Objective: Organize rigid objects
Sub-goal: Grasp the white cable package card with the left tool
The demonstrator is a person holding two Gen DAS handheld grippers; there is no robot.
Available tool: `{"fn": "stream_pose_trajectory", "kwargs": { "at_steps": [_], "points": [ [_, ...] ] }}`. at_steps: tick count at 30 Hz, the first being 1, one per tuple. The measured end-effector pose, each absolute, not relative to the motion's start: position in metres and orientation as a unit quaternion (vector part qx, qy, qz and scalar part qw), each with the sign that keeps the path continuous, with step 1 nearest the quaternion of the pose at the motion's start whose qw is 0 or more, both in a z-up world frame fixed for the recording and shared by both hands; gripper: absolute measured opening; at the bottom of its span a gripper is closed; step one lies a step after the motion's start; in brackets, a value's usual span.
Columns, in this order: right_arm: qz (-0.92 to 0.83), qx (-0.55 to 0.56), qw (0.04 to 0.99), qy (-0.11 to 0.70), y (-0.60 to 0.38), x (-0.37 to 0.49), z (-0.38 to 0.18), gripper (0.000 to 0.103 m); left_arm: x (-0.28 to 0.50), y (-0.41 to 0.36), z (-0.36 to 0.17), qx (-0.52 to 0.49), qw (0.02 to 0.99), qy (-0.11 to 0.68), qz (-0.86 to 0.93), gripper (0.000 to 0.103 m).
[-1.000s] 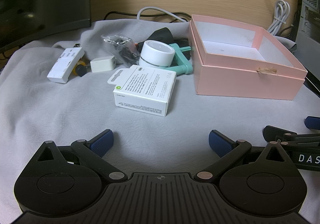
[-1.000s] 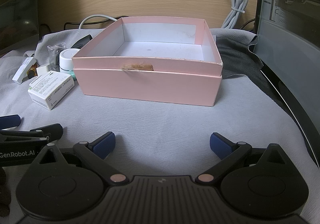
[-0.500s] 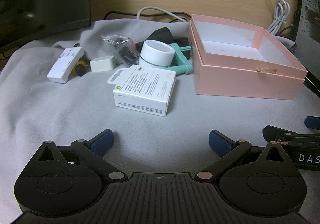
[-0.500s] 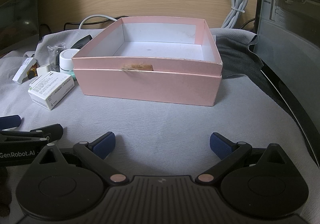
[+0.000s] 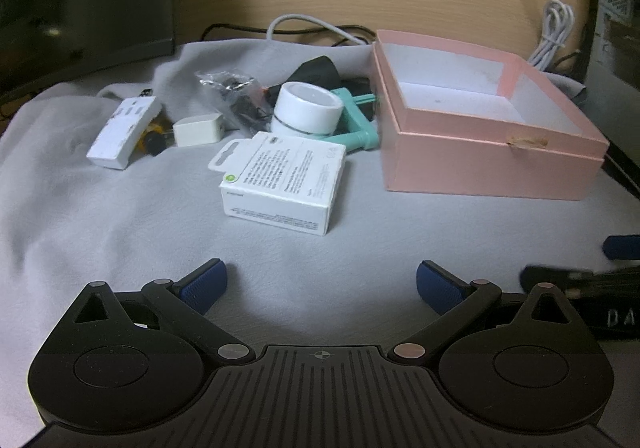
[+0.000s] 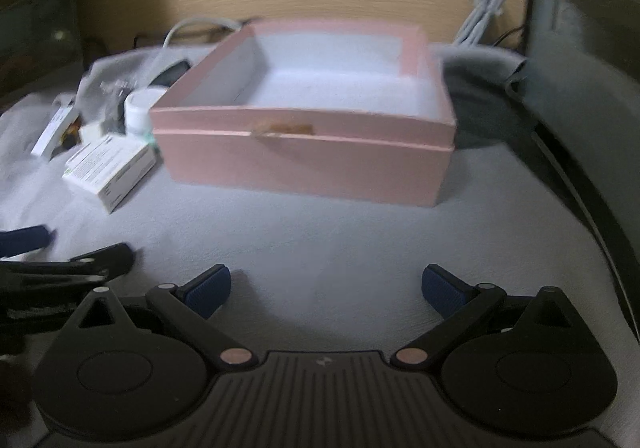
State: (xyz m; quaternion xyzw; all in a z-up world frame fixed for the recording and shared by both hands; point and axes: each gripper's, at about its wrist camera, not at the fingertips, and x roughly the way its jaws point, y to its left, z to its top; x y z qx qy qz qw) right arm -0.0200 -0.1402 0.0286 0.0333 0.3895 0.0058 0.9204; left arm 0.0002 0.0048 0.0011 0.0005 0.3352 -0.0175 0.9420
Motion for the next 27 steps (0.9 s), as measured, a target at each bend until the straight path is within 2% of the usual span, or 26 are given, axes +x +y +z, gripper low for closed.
{"fn": "stream_pose_trajectory", "kwargs": {
  "at_steps": [5,9,16,21,27],
  "points": [
    [0.019,0.019,0.910,0.413,-0.140,-0.025,0.031,0.103,-0.006,0.028,0.021,-0.048,0.945,0.324,-0.011,0.103],
    [0.035,0.011,0.912,0.409,-0.143,-0.030,0.031,0.103,0.032,0.057,0.032,-0.145,0.915,0.377,-0.017,0.103],
    [0.055,0.003,0.918,0.392,-0.146,-0.035,0.029,0.103,0.072,0.069,0.045,-0.245,0.882,0.400,0.045,0.103],
    [0.062,0.000,0.921,0.385,-0.147,-0.041,0.029,0.103,0.108,0.050,0.039,-0.240,0.874,0.412,0.090,0.103],
    [0.062,0.000,0.922,0.383,-0.146,-0.041,0.028,0.103,0.112,0.036,0.028,-0.116,0.893,0.425,0.090,0.103]
  ]
}}
